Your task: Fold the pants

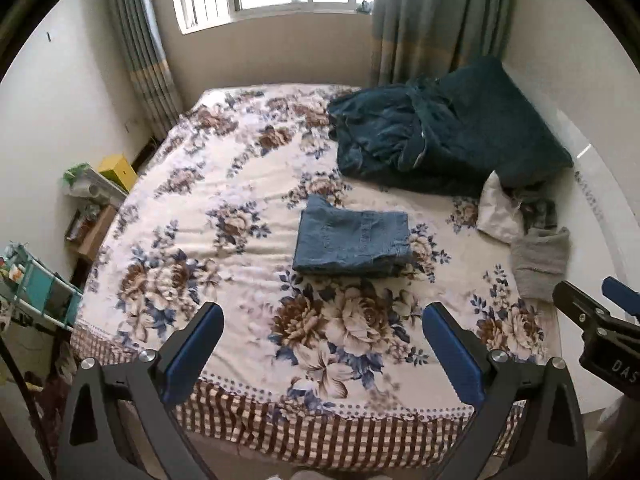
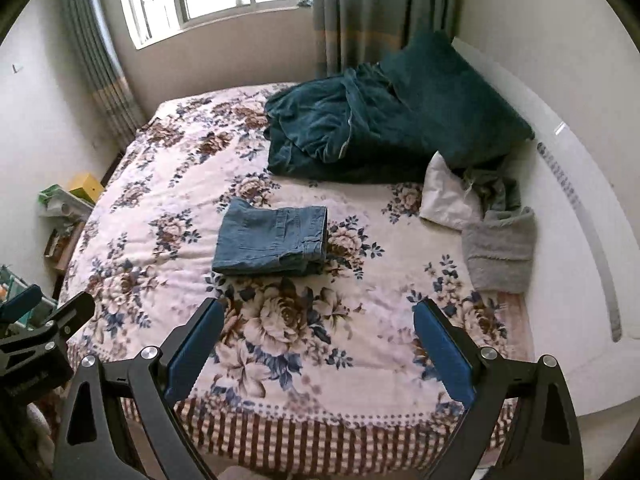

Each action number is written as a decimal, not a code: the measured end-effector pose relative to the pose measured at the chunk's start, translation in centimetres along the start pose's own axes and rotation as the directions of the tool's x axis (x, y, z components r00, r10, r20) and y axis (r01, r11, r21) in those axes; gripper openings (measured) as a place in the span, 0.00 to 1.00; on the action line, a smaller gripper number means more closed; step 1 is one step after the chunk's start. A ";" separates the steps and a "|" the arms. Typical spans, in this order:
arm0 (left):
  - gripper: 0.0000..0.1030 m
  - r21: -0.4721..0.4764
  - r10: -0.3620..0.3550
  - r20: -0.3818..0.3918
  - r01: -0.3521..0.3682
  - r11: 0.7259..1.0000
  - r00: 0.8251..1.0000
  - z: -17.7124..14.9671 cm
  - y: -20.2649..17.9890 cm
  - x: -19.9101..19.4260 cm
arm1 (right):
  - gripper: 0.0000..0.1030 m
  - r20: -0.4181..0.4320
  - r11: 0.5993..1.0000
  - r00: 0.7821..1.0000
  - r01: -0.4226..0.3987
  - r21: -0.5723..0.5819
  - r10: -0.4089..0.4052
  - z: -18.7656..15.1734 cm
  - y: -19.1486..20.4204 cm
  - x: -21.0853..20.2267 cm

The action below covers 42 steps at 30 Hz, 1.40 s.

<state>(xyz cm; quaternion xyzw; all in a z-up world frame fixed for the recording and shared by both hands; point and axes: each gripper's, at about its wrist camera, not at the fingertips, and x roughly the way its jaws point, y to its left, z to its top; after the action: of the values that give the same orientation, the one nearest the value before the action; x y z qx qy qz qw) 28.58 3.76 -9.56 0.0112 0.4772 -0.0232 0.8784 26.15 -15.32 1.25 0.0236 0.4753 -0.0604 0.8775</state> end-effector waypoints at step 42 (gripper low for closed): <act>0.99 -0.002 0.073 0.145 -0.073 0.997 0.987 -2.1 2.2 -3.9 | 0.98 0.167 0.996 0.983 0.073 0.055 -0.081 -2.2 2.0 -5.8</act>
<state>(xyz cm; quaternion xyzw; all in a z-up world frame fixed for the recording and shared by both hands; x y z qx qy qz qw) 24.85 6.20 -7.42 0.0283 0.4113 0.0075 0.9110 21.39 -12.64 4.87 0.0212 0.3980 -0.1077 0.9108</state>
